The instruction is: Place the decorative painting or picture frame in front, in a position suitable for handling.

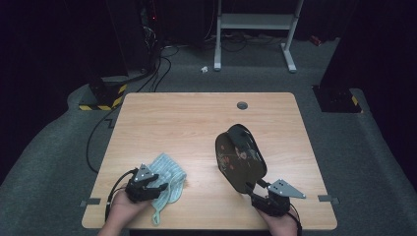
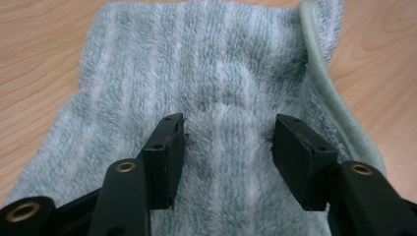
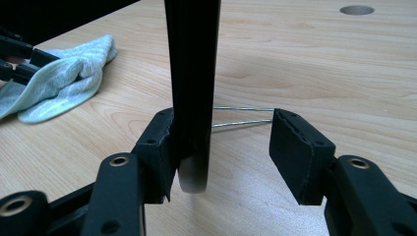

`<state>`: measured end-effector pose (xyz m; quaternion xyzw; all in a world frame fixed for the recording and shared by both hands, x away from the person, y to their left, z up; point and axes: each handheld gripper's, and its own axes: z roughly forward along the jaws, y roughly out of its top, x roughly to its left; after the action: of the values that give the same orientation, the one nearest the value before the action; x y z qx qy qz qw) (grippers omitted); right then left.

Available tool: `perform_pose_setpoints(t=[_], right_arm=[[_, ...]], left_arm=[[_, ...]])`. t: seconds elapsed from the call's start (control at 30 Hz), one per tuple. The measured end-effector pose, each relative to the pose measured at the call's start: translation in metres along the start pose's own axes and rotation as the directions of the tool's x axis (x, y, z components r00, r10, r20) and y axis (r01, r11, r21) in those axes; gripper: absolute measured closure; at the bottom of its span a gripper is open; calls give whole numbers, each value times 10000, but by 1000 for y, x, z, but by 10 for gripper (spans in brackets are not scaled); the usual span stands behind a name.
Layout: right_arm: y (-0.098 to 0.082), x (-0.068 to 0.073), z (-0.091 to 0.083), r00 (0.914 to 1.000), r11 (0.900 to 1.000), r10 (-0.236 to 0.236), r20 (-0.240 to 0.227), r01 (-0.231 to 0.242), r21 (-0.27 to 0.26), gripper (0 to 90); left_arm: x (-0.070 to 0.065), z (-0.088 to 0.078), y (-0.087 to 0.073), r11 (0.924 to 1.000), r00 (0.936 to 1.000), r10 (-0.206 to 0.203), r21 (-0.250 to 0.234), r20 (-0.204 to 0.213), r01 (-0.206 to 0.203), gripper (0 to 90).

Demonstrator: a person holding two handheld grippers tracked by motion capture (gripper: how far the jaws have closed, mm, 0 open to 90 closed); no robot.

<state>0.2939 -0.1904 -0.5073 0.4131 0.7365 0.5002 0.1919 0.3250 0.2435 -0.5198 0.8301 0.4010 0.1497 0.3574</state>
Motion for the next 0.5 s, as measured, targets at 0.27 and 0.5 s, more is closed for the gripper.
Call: perform_pose_setpoints(t=[0.27,0.5], right_arm=[[0,-2,1,10000,10000,45,0,-45,-3,452],[0,-2,-1,10000,10000,-8,23,8,0,452]], left_arm=[[1,-16,17,9800,9947,-858,-1751,559,943,415],[5,-6,18,9877,9943,-860,-1363,-628,768,344]])
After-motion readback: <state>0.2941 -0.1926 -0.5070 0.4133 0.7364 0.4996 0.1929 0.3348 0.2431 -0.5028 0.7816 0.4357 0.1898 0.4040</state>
